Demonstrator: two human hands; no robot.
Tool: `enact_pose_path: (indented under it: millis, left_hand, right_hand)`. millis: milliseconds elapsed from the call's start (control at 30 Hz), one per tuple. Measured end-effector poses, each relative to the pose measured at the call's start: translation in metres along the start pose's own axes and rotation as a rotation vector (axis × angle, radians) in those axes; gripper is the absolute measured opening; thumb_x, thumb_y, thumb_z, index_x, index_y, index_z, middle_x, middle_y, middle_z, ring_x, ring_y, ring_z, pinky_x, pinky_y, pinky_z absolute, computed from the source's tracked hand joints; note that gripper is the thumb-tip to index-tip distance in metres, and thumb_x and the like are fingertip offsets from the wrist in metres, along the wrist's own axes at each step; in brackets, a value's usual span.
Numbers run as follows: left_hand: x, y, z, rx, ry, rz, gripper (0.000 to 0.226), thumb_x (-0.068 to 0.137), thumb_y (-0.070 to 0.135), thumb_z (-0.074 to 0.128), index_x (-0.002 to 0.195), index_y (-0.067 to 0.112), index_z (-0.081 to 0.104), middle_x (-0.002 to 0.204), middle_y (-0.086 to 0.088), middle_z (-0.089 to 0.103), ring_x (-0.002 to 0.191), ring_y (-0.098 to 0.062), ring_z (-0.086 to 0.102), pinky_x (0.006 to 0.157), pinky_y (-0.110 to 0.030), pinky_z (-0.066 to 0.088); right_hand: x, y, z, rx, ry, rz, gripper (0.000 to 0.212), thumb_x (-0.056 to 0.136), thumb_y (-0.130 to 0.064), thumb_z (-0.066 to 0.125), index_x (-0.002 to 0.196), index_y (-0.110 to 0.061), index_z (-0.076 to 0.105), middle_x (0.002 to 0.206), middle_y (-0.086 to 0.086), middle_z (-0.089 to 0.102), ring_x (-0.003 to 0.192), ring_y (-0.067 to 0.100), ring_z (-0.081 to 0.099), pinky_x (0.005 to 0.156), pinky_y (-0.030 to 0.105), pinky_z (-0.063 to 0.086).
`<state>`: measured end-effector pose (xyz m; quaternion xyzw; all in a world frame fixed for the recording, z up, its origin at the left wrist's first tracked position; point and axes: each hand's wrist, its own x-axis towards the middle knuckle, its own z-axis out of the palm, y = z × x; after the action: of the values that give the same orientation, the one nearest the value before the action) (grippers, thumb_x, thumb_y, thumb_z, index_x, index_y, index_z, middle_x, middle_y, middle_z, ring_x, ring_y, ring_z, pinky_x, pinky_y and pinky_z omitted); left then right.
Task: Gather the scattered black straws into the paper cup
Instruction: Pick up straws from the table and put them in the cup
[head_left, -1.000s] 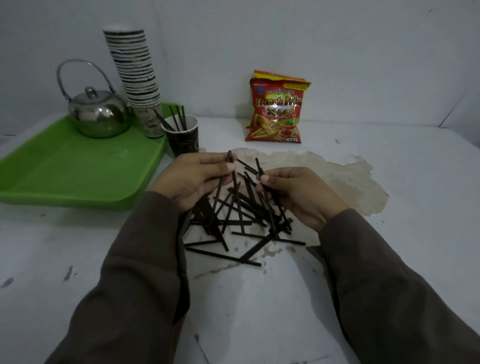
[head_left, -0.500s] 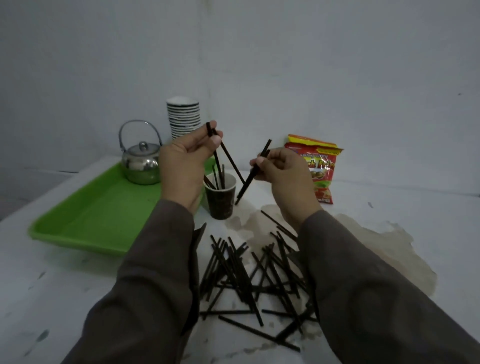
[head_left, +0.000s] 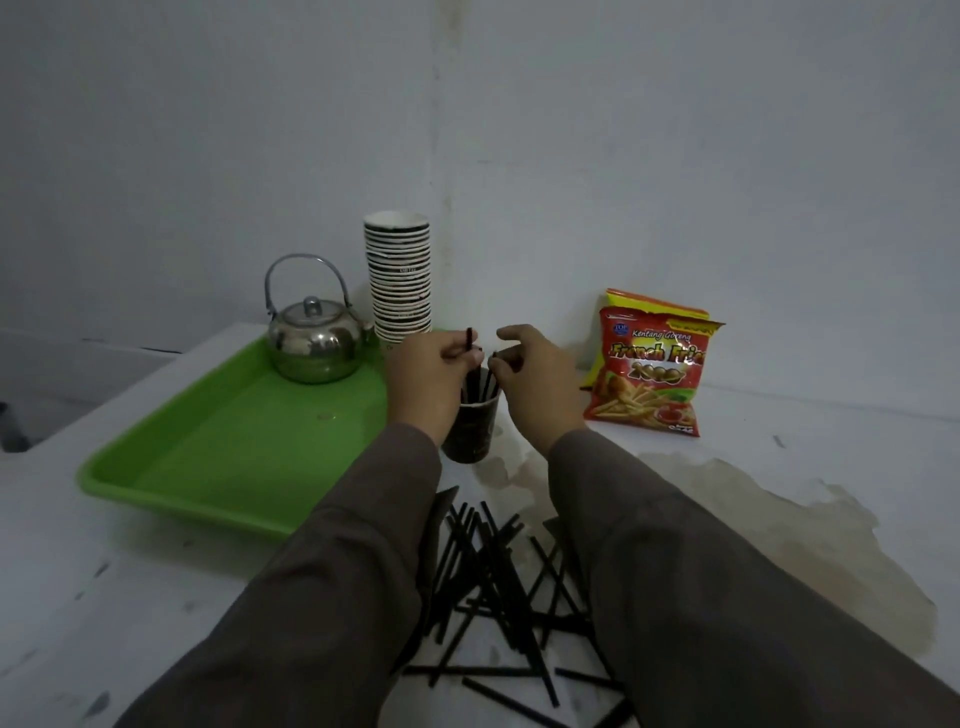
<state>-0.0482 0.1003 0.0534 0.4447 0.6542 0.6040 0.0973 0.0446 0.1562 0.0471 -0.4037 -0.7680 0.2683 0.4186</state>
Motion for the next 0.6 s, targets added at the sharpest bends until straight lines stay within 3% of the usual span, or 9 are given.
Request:
enact_pose_path:
  millis: [100, 167, 233, 333, 467, 600]
  left_hand:
    - [0.0, 0.001, 0.0, 0.154, -0.029, 0.036, 0.03, 0.081, 0.006, 0.064, 0.111, 0.006, 0.064, 0.087, 0.003, 0.06, 0.084, -0.013, 0.057, 0.076, -0.018, 0.039]
    - [-0.001, 0.005, -0.005, 0.291, -0.042, 0.065, 0.037, 0.084, 0.006, 0.061, 0.12, 0.008, 0.057, 0.091, -0.005, 0.062, 0.088, -0.019, 0.058, 0.078, -0.027, 0.042]
    - [-0.007, 0.011, -0.013, 0.373, -0.027, 0.116, 0.041, 0.085, 0.007, 0.059, 0.125, 0.009, 0.053, 0.103, -0.015, 0.065, 0.096, -0.026, 0.059, 0.084, -0.032, 0.044]
    - [-0.03, 0.017, -0.026, 0.341, 0.0, 0.25, 0.044, 0.082, 0.007, 0.062, 0.125, 0.015, 0.054, 0.114, -0.01, 0.064, 0.096, -0.018, 0.058, 0.088, -0.027, 0.045]
    - [-0.07, 0.012, -0.039, 0.352, -0.277, 0.36, 0.027, 0.08, 0.01, 0.066, 0.106, 0.016, 0.067, 0.098, -0.002, 0.069, 0.076, -0.005, 0.055, 0.069, -0.003, 0.039]
    - [-0.098, -0.002, -0.047, 0.46, -0.525, 0.384, 0.019, 0.079, 0.011, 0.067, 0.097, 0.014, 0.071, 0.088, -0.004, 0.071, 0.071, -0.008, 0.056, 0.064, 0.0, 0.036]
  right_hand:
    - [0.001, -0.003, -0.008, -0.015, -0.025, -0.011, 0.038, 0.088, -0.01, 0.055, 0.125, -0.011, 0.05, 0.115, 0.009, 0.065, 0.093, 0.013, 0.058, 0.081, 0.018, 0.042]
    - [-0.003, -0.008, -0.018, -0.042, -0.002, -0.066, 0.035, 0.087, -0.01, 0.056, 0.123, -0.01, 0.054, 0.117, 0.009, 0.064, 0.1, 0.016, 0.059, 0.086, 0.021, 0.042]
    - [-0.013, -0.011, -0.03, -0.047, 0.021, -0.111, 0.031, 0.087, -0.012, 0.057, 0.118, -0.011, 0.057, 0.114, 0.007, 0.065, 0.098, 0.013, 0.058, 0.085, 0.02, 0.043]
    - [-0.04, -0.011, -0.047, -0.041, 0.031, -0.133, 0.026, 0.086, -0.013, 0.058, 0.112, -0.014, 0.061, 0.108, 0.001, 0.066, 0.091, 0.006, 0.055, 0.077, 0.013, 0.042]
    - [-0.086, -0.002, -0.06, -0.06, -0.054, -0.087, 0.016, 0.084, -0.014, 0.06, 0.099, -0.016, 0.066, 0.092, -0.003, 0.066, 0.077, 0.001, 0.056, 0.069, 0.004, 0.042]
    - [-0.126, 0.01, -0.057, -0.203, -0.193, -0.029, 0.012, 0.083, -0.016, 0.062, 0.093, -0.018, 0.068, 0.083, -0.004, 0.064, 0.067, 0.001, 0.052, 0.064, 0.001, 0.038]
